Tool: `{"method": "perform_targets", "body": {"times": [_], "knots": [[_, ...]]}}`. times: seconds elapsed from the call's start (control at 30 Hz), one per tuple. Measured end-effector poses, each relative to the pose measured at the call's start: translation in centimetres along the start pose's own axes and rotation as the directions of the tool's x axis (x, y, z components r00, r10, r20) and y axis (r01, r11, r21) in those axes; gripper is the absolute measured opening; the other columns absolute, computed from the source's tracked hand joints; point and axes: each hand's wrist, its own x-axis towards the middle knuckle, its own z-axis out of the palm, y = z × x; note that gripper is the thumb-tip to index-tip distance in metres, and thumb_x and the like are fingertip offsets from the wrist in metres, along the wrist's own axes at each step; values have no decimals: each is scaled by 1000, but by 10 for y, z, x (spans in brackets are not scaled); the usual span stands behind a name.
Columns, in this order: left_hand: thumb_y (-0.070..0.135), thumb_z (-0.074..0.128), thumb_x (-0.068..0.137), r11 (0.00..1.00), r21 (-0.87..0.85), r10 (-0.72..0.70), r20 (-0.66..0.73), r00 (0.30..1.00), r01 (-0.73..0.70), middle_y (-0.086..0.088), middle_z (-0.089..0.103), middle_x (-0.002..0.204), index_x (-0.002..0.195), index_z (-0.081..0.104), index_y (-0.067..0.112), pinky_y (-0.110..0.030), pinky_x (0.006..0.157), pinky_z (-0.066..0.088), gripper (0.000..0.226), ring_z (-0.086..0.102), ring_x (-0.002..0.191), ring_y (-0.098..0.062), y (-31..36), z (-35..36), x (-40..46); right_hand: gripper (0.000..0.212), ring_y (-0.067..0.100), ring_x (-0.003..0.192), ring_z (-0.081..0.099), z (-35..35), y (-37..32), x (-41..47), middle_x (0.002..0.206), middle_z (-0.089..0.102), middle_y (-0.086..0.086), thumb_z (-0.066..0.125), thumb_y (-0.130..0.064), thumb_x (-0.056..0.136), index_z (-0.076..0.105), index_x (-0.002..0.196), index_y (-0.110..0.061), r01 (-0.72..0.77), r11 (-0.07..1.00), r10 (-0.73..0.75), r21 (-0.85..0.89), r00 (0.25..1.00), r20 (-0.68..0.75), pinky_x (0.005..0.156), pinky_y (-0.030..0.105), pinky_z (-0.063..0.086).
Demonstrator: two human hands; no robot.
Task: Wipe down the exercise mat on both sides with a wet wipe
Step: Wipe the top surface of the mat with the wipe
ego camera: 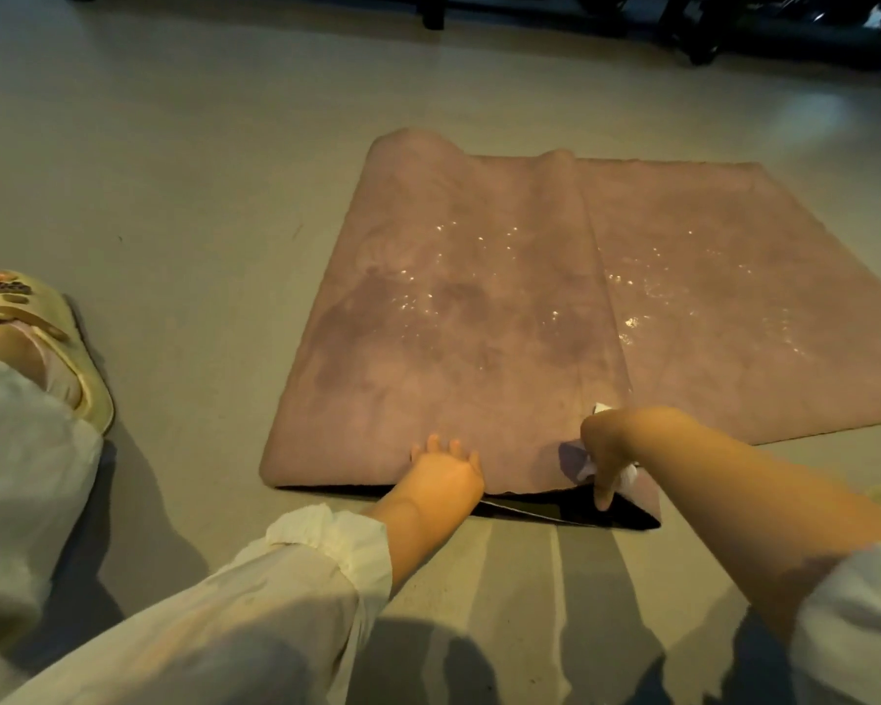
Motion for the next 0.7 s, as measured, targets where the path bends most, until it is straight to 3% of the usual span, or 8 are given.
{"method": "perform_targets", "body": {"times": [0.1, 0.2, 0.33, 0.4, 0.43, 0.5, 0.6, 0.7], "knots": [[-1, 36, 96, 999, 16, 31, 21, 999, -31, -24, 30, 142, 142, 24, -2, -49, 99, 36, 48, 31, 129, -43, 0, 11, 0, 38, 23, 82, 56, -28, 6, -2, 88, 58, 4, 74, -37, 78, 61, 96, -6, 35, 991, -30, 127, 999, -45, 67, 30, 46], [12, 34, 101, 990, 13, 139, 46, 989, -140, -24, 25, 149, 145, 22, 3, -48, 99, 38, 47, 30, 132, -43, -10, 20, 0, 18, 27, 76, 46, -51, -2, 6, 78, 53, 12, 59, -19, 89, 55, 82, -3, 98, 945, 8, 311, 947, -322, 63, 28, 37], [48, 38, 95, 948, -57, 290, -249, 924, -313, -9, 30, 150, 149, 20, 21, -37, 102, 34, 63, 36, 130, -29, -50, 29, -3, 36, 26, 72, 45, -73, -23, 14, 60, 49, 7, 49, -10, 96, 52, 60, -6, 380, 690, 128, 616, 773, -621, 52, 28, 30], [45, 42, 91, 953, -11, 290, -275, 917, -304, -7, 2, 158, 151, 3, 26, -38, 115, 13, 74, 9, 143, -27, -80, 41, -11, 28, 27, 75, 54, -77, -40, 17, 79, 63, 4, 44, -9, 98, 71, 92, -5, 564, 537, 196, 628, 640, -743, 51, 25, 37], [41, 44, 88, 969, 15, 244, -233, 941, -247, -8, -11, 157, 150, -6, 27, -41, 116, 4, 80, -4, 144, -28, -94, 50, -16, 32, 29, 81, 59, -75, -52, 18, 94, 65, 5, 41, -8, 99, 66, 117, -13, 612, 507, 199, 607, 602, -773, 58, 24, 41], [29, 43, 89, 993, 57, 112, -128, 985, -105, -11, -24, 154, 146, -20, 26, -46, 115, -3, 85, -15, 142, -33, -116, 66, -27, 45, 32, 106, 58, -66, -78, 23, 126, 58, 7, 39, -7, 97, 48, 138, -25, 629, 529, 142, 570, 596, -790, 84, 24, 41], [14, 35, 98, 1000, 7, 31, -51, 998, -30, -14, -16, 156, 147, -18, 18, -40, 116, 2, 72, -8, 144, -33, -120, 73, -29, 49, 23, 141, 25, -37, -118, 33, 154, 28, 4, 38, -12, 98, 32, 146, -21, 603, 697, -106, 388, 622, -776, 113, 29, 11], [8, 29, 100, 998, -56, 10, -28, 1000, -11, -17, -1, 157, 149, -4, 9, -38, 115, 14, 59, 7, 144, -33, -107, 67, -23, 54, 20, 146, 5, -7, -143, 37, 159, 11, 4, 35, -21, 99, 17, 150, -19, 588, 799, -318, 127, 592, -740, 115, 35, -8]]}}
